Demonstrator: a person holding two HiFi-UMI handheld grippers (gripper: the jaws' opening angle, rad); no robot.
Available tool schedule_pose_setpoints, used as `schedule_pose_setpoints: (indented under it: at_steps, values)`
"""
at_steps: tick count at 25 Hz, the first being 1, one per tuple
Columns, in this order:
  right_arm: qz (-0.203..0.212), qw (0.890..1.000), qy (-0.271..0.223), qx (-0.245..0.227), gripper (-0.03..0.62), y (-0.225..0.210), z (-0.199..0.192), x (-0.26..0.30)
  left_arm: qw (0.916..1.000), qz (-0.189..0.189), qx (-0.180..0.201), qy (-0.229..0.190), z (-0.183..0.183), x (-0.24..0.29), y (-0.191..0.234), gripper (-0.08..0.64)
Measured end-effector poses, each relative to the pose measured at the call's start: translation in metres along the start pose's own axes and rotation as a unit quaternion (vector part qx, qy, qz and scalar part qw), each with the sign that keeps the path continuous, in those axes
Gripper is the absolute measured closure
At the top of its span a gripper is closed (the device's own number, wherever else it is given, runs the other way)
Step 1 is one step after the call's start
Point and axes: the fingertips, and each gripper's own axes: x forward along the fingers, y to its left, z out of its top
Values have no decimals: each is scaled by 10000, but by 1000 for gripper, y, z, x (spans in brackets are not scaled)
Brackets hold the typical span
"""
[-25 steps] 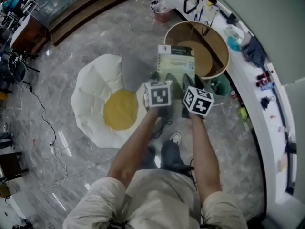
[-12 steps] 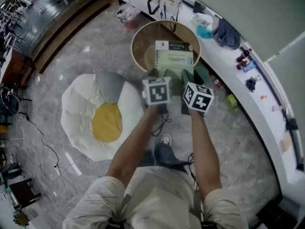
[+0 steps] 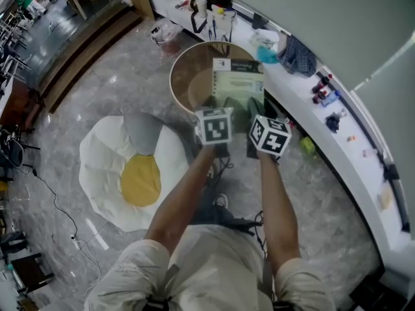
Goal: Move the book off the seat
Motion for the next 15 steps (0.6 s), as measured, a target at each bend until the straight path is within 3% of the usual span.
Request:
schedule_pose_setpoints:
  at_steps: [15]
  values:
    - [85,9995,260,-186,393,28,17,119,9996,17,-285,48,43,85,73,333]
